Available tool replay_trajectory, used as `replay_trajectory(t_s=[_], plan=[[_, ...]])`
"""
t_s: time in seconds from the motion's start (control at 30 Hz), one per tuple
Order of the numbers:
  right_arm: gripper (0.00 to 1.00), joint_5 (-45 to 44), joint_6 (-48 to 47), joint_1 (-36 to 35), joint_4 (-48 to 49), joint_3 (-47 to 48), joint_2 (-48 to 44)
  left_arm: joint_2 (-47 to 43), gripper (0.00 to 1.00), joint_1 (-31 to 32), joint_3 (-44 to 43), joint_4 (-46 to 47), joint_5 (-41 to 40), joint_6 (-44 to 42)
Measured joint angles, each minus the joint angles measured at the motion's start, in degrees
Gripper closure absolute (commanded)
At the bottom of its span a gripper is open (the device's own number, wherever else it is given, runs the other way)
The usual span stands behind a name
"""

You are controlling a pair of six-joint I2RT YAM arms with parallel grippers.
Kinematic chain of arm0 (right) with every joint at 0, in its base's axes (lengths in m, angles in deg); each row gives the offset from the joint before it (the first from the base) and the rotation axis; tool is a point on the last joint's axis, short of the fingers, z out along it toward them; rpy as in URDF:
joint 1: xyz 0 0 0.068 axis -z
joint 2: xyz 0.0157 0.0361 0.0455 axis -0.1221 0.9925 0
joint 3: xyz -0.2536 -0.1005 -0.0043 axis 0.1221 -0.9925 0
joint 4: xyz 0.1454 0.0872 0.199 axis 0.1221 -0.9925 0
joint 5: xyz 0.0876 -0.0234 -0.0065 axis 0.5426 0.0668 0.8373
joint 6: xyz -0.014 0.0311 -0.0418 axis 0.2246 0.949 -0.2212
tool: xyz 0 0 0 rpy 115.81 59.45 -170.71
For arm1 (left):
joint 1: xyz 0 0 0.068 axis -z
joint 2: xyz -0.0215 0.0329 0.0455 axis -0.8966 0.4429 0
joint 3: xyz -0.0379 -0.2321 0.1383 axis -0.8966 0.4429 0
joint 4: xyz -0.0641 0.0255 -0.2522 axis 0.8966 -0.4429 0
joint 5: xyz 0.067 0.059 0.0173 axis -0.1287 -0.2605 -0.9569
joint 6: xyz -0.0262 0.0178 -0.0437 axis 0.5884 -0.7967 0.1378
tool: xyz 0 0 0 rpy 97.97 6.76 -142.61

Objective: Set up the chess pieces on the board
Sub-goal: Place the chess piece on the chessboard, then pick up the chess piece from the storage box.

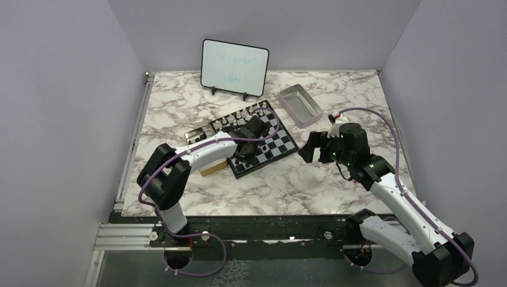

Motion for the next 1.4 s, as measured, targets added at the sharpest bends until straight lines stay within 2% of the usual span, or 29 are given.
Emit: replay_trajectory(t_s=[0.3,0.67,0.8,1.17,1.4], plan=[[0.0,0.0,0.0,0.0,0.0,0.0,0.02,-0.59,0.76,0.0,-3.85,-2.47,-0.35,-0.48],[0.0,0.02,0.0,0.02,0.0,0.0,0.02,-3.17,0.76,-1.53,-10.32,-7.13,-4.5,-2.45],[0.0,0.04,0.0,0.0,0.02,-0.07,0.02,-3.65,0.76,-5.49,-10.34,-8.41,-4.96,-3.26],[0.0,0.07,0.02,0.0,0.04,-0.87,0.0,-7.3,0.76,-22.8,-9.6,-9.68,-4.9,-5.86],[0.0,0.28,0.02,0.0,0.39,-1.07,0.0,-6.97,0.76,-28.39,-8.41,-9.53,-3.93,-7.65]])
